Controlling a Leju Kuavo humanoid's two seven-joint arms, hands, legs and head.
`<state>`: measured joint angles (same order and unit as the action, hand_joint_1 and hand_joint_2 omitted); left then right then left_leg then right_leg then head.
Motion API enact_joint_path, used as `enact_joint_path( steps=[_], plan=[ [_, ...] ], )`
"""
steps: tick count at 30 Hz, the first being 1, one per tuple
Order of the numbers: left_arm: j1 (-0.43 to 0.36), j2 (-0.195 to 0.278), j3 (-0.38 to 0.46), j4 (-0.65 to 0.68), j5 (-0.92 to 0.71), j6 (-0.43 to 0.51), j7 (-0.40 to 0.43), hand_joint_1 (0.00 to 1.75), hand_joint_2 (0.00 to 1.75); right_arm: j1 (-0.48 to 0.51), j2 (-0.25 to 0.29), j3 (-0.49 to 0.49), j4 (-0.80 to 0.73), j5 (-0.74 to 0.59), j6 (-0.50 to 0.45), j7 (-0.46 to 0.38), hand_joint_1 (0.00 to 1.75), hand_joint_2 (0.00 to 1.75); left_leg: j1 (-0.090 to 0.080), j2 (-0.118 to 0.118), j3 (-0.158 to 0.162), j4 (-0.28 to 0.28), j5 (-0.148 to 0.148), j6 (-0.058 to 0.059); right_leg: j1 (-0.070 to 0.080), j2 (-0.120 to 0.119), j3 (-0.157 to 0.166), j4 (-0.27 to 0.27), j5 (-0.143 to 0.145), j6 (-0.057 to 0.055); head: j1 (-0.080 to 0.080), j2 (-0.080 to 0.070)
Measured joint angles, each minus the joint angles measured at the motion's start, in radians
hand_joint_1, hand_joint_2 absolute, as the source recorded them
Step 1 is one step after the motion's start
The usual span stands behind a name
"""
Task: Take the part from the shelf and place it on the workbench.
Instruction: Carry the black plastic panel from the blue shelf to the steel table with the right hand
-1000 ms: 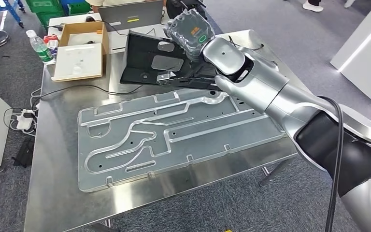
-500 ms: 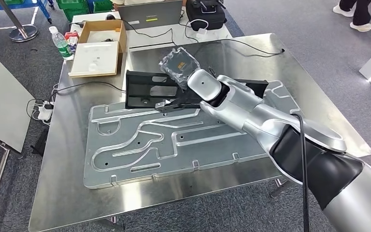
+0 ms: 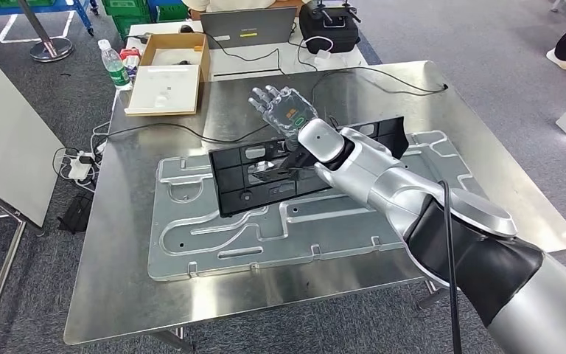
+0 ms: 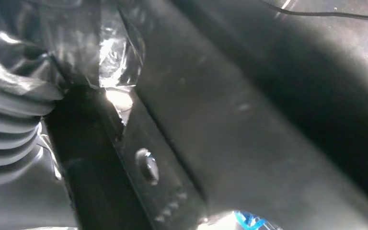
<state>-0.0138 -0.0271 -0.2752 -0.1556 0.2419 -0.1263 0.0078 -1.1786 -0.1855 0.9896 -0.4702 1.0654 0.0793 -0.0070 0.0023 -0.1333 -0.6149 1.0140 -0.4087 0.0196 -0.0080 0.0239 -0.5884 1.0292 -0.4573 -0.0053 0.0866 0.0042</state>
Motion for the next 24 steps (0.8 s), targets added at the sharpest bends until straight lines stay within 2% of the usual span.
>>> enact_joint_path(
  steps=[4,6,7,8,9,12,13,14,19,22,24],
  plan=[
    [0.002,0.001,0.002,0.000,0.000,-0.001,-0.010,0.00,0.00,-0.002,-0.007,0.000,0.012,0.000,0.001,-0.022,0.00,0.00,-0.002,0.000,0.000,0.000,0.001,0.002,-0.002,0.000,0.003,-0.005,0.002,-0.003,0.000,0.000],
    [0.004,0.002,0.002,0.000,-0.001,-0.005,-0.016,0.00,0.00,-0.014,-0.016,0.000,0.012,-0.009,0.036,-0.082,0.00,0.00,-0.004,0.000,-0.001,0.001,0.002,0.003,-0.004,0.000,0.004,-0.007,0.003,-0.003,0.000,0.000],
    [0.005,0.003,0.002,0.000,-0.001,-0.009,-0.020,0.00,0.00,-0.029,-0.022,0.000,0.012,-0.028,0.087,-0.135,0.00,0.00,-0.005,0.000,-0.001,0.001,0.002,0.004,-0.005,0.000,0.004,-0.007,0.004,-0.002,0.000,0.000],
    [0.006,0.004,0.002,0.000,-0.001,-0.015,-0.025,0.00,0.00,-0.053,-0.028,0.000,0.012,-0.056,0.171,-0.196,0.00,0.00,-0.006,0.000,-0.001,0.001,0.002,0.006,-0.006,0.000,0.004,-0.007,0.004,-0.002,0.000,0.000],
    [0.007,0.005,0.002,0.000,-0.001,-0.022,-0.030,0.00,0.00,-0.086,-0.037,0.003,0.011,-0.091,0.293,-0.264,0.00,0.00,-0.007,-0.001,-0.002,0.002,0.003,0.008,-0.007,-0.001,0.003,-0.007,0.004,-0.002,0.000,0.000],
    [0.013,0.012,0.002,0.000,-0.001,-0.036,-0.040,0.00,0.00,-0.199,-0.078,0.024,0.009,-0.162,0.705,-0.388,0.00,0.00,-0.009,-0.006,-0.006,0.002,0.005,0.013,-0.008,-0.007,0.003,-0.008,0.004,-0.003,0.000,0.000],
    [0.016,0.013,0.002,0.000,-0.001,-0.038,-0.041,0.00,0.00,-0.227,-0.093,0.034,0.007,-0.175,0.787,-0.399,0.00,0.00,-0.009,-0.006,-0.007,0.002,0.005,0.013,-0.008,-0.006,0.002,-0.008,0.005,-0.003,0.000,0.000],
    [0.020,0.015,0.002,0.000,-0.001,-0.039,-0.041,0.00,0.00,-0.247,-0.105,0.045,0.006,-0.190,0.823,-0.399,0.00,0.00,-0.009,-0.002,-0.008,0.002,0.004,0.014,-0.009,-0.003,0.001,-0.009,0.007,-0.002,0.000,0.000],
    [0.015,0.021,0.002,0.000,0.000,-0.039,-0.041,0.00,0.00,-0.280,-0.140,0.102,-0.003,-0.259,0.715,-0.369,0.00,0.00,-0.011,0.028,-0.008,0.003,-0.001,0.019,-0.011,0.027,-0.007,-0.013,0.015,0.012,0.000,0.000],
    [0.008,0.023,0.002,0.000,0.000,-0.039,-0.042,0.00,0.00,-0.281,-0.150,0.123,-0.006,-0.269,0.706,-0.364,0.00,0.00,-0.011,0.031,-0.008,0.003,-0.001,0.020,-0.011,0.029,-0.008,-0.013,0.015,0.014,0.000,0.000],
    [0.007,0.023,0.002,0.000,0.000,-0.041,-0.043,0.00,0.00,-0.286,-0.155,0.135,-0.008,-0.274,0.732,-0.366,0.00,0.00,-0.011,0.031,-0.007,0.002,-0.001,0.020,-0.011,0.029,-0.009,-0.012,0.016,0.015,0.000,0.000]
  ],
)
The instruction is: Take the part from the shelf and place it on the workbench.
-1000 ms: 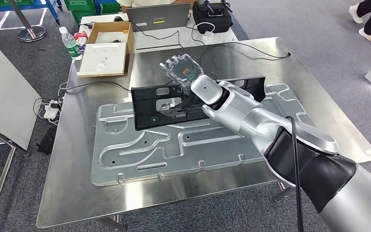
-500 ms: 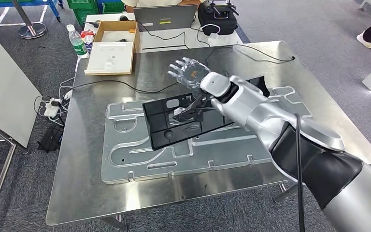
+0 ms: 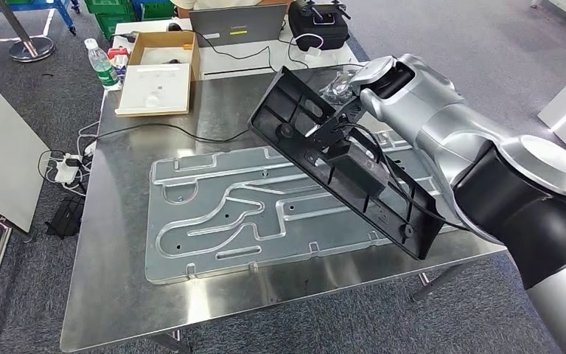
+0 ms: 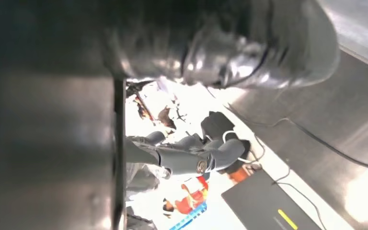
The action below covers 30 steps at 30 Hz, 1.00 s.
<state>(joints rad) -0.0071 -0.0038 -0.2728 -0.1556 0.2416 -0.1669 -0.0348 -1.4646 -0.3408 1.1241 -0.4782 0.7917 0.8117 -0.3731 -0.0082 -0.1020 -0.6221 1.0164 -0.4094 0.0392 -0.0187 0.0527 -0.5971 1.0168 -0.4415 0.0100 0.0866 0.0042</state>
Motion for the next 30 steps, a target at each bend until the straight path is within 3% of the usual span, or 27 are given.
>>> enact_joint_path(
  steps=[3,5,7,10,16,25,30],
  plan=[
    [0.003,0.001,0.000,0.000,-0.001,-0.007,-0.006,0.00,0.00,-0.043,-0.028,0.046,-0.011,-0.042,0.167,-0.008,0.00,0.00,0.000,-0.001,-0.001,0.000,0.001,0.000,0.000,-0.001,-0.002,0.002,0.000,0.001,0.000,0.000],
    [0.006,0.001,0.000,0.000,0.000,-0.009,-0.008,0.00,0.00,-0.099,-0.074,0.106,-0.037,-0.107,0.283,-0.001,0.00,0.00,0.000,-0.004,-0.004,0.000,0.002,-0.001,-0.001,-0.004,-0.004,0.002,0.000,0.001,0.000,0.000],
    [0.008,0.001,0.000,0.000,0.003,-0.008,-0.004,0.00,0.00,-0.165,-0.131,0.183,-0.067,-0.169,0.331,0.009,0.00,0.00,0.000,-0.005,-0.005,0.000,0.002,-0.001,-0.001,-0.005,-0.005,0.003,-0.001,0.002,0.000,0.000],
    [0.008,0.001,0.000,0.000,0.007,-0.005,0.007,0.00,0.00,-0.226,-0.202,0.263,-0.095,-0.214,0.334,0.021,0.00,0.00,0.000,-0.005,-0.005,0.000,0.001,-0.001,-0.001,-0.005,-0.005,0.003,-0.002,0.003,0.000,0.000],
    [0.004,0.005,0.000,0.000,0.006,-0.004,0.005,0.00,0.00,-0.239,-0.279,0.280,-0.119,-0.247,0.310,0.031,0.00,0.00,0.000,0.001,-0.005,0.000,0.000,-0.001,-0.001,0.001,-0.006,0.003,-0.002,0.004,0.000,0.000],
    [0.000,0.009,0.000,0.000,0.007,-0.001,-0.009,0.00,0.00,-0.240,-0.301,0.283,-0.131,-0.208,0.212,0.044,0.00,0.00,0.000,0.001,-0.005,-0.001,0.000,-0.001,-0.001,0.001,-0.007,0.004,-0.001,0.004,0.000,0.000],
    [0.000,0.009,0.000,0.000,0.009,0.001,-0.006,0.00,0.00,-0.255,-0.286,0.283,-0.140,-0.178,0.220,0.042,0.00,0.00,0.000,0.002,-0.005,-0.001,0.000,-0.002,-0.001,0.002,-0.008,0.005,-0.001,0.004,0.000,0.000]
  ],
)
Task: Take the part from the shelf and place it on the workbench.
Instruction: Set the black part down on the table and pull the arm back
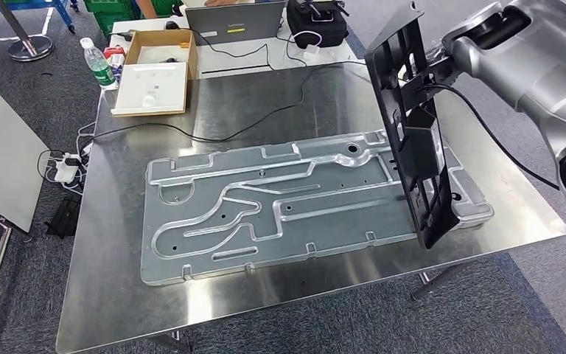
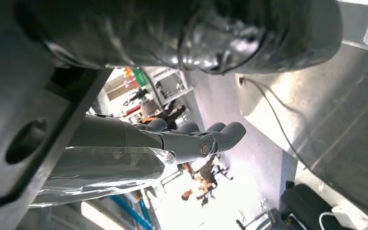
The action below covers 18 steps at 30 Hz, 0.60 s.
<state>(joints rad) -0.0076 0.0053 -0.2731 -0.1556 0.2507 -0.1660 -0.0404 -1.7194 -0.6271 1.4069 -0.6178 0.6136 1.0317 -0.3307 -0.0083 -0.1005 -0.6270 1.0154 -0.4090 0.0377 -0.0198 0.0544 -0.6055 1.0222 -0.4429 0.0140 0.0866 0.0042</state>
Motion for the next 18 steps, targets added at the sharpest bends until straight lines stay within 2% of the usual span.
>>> enact_joint_path(
  steps=[3,5,9,11,18],
  plan=[
    [0.000,0.000,0.000,0.000,0.001,0.002,0.002,0.00,0.00,-0.008,0.013,0.000,-0.003,0.019,-0.026,0.016,0.00,0.00,0.000,0.000,0.000,0.000,0.000,0.000,0.000,0.000,0.000,0.000,0.000,0.000,0.000,0.000],
    [0.000,-0.001,0.000,0.000,0.001,0.004,0.002,0.00,0.00,-0.007,0.023,0.000,-0.002,0.046,-0.088,0.020,0.00,0.00,0.000,0.000,0.000,0.000,0.000,0.000,0.000,0.000,-0.001,0.000,0.000,0.000,0.000,0.000],
    [-0.001,-0.002,0.000,0.000,0.000,0.006,-0.001,0.00,0.00,0.005,0.052,0.000,0.028,0.202,-0.395,-0.036,0.00,0.00,0.000,0.000,-0.001,-0.001,0.000,0.000,0.000,0.001,-0.001,0.000,0.000,0.000,0.000,0.000],
    [-0.002,-0.002,-0.001,0.000,-0.002,0.006,-0.003,0.00,0.00,0.012,0.066,0.000,0.041,0.292,-0.474,-0.086,0.00,0.00,0.000,0.000,-0.001,-0.001,0.000,0.000,0.000,0.000,-0.001,0.000,0.000,0.000,0.000,0.000],
    [-0.006,-0.002,-0.016,0.000,-0.019,0.001,0.000,0.00,0.00,0.052,0.110,0.000,0.011,0.579,-0.517,-0.184,0.00,0.00,0.000,0.000,-0.001,-0.001,0.000,-0.001,0.000,0.000,-0.001,0.001,0.000,0.000,0.000,0.000]
  ],
)
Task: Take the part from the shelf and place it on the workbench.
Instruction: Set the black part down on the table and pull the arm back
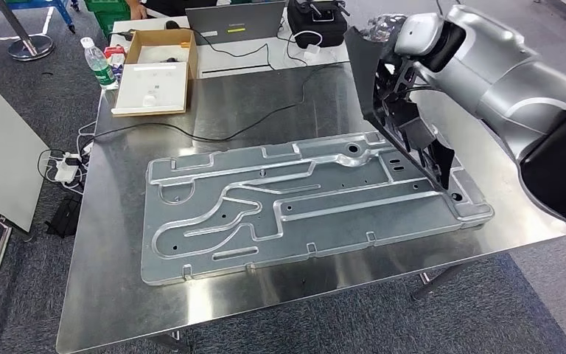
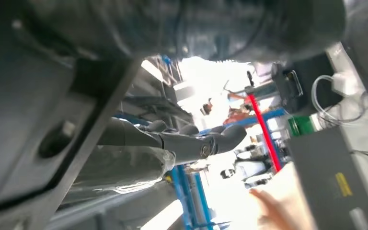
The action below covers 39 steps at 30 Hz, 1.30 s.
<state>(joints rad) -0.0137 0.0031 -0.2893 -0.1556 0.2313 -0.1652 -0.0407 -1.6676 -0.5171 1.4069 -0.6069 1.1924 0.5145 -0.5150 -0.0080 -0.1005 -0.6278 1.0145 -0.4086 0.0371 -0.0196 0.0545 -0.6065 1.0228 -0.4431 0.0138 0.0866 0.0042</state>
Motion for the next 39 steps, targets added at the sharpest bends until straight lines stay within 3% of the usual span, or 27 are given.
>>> enact_joint_path(
  steps=[4,18,30,39],
  plan=[
    [-0.007,0.000,-0.006,0.000,-0.004,-0.003,0.004,0.00,0.00,0.046,0.030,0.000,-0.027,0.079,-0.013,-0.019,0.00,0.00,0.000,0.000,0.000,0.000,0.000,0.000,0.000,0.000,0.000,0.000,0.000,0.000,0.000,0.000],
    [-0.008,-0.001,-0.020,0.000,-0.004,-0.004,0.011,0.00,0.00,0.208,0.096,0.000,0.008,0.093,-0.087,-0.017,0.00,0.00,0.000,-0.008,0.000,0.001,0.000,0.000,-0.001,-0.007,0.005,-0.001,-0.002,-0.002,0.000,0.000],
    [-0.008,-0.001,-0.022,0.000,-0.001,-0.003,0.011,0.00,0.00,0.226,0.105,0.000,0.068,0.075,-0.121,-0.020,0.00,0.00,0.000,-0.007,0.000,0.001,0.000,0.000,0.000,-0.006,0.003,-0.001,-0.002,-0.002,0.000,0.000],
    [-0.003,-0.001,-0.022,0.000,0.004,-0.003,-0.014,0.00,0.00,0.190,0.087,0.000,0.072,0.061,-0.037,-0.070,0.00,0.00,0.000,-0.006,0.001,0.001,0.000,0.000,0.000,-0.006,0.003,0.000,-0.002,-0.002,0.000,0.000]
  ],
)
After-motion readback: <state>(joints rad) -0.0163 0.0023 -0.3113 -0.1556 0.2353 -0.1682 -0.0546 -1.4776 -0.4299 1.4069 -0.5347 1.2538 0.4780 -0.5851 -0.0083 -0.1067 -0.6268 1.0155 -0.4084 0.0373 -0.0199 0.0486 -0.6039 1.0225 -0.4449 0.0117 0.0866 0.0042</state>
